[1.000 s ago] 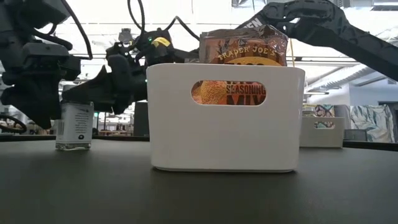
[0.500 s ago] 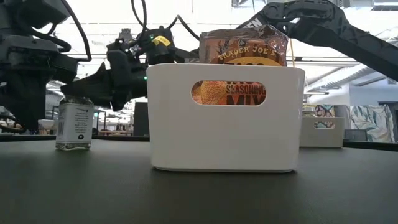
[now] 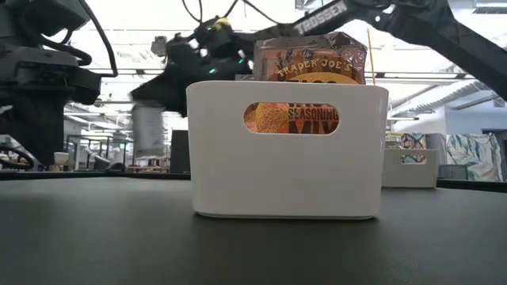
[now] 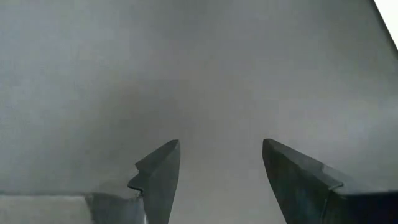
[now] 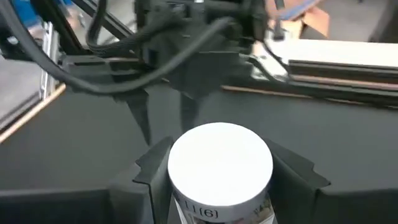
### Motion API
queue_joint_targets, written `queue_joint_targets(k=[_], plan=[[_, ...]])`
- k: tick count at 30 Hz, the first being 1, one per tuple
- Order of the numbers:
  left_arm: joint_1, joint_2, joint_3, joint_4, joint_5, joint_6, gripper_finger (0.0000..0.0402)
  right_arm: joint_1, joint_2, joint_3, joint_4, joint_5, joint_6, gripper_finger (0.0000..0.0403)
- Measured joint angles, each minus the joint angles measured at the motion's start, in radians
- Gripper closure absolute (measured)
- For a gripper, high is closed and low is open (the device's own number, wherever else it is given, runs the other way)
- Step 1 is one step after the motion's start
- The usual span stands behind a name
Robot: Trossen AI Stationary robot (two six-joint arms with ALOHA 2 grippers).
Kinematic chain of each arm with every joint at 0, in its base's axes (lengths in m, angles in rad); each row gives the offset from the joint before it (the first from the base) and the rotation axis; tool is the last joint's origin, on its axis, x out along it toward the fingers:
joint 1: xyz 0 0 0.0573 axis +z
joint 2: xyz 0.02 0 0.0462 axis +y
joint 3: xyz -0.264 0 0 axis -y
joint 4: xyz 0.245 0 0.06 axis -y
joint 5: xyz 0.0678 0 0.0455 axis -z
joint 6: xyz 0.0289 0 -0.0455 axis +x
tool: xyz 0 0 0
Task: Sort spices by type
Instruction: Put the white seasoning bottle into the gray bin
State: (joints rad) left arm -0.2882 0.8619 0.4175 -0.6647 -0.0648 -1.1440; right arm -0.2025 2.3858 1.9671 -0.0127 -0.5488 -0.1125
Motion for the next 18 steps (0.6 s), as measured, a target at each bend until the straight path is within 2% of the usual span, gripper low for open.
queue_joint_targets(k=[4,13,18], plan=[[0.0,-0.001,0.0,0.005,-0.029,0.0,0.0171,-0.077,-0.081,0.0,-0.183,-0.01,-0.082,0.0215],[0.004,-0.002,0.0,0.077,-0.162,0.0,0.0171,-0.298,-0.296,0.0,-0.475,-0.029,-0.173,0.0215],[0.038,-0.002,0.0,0.091,-0.176,0.0,0.0171,-0.386,-0.439,-0.001,-0.713,-0.067,-0.289,0.0215]])
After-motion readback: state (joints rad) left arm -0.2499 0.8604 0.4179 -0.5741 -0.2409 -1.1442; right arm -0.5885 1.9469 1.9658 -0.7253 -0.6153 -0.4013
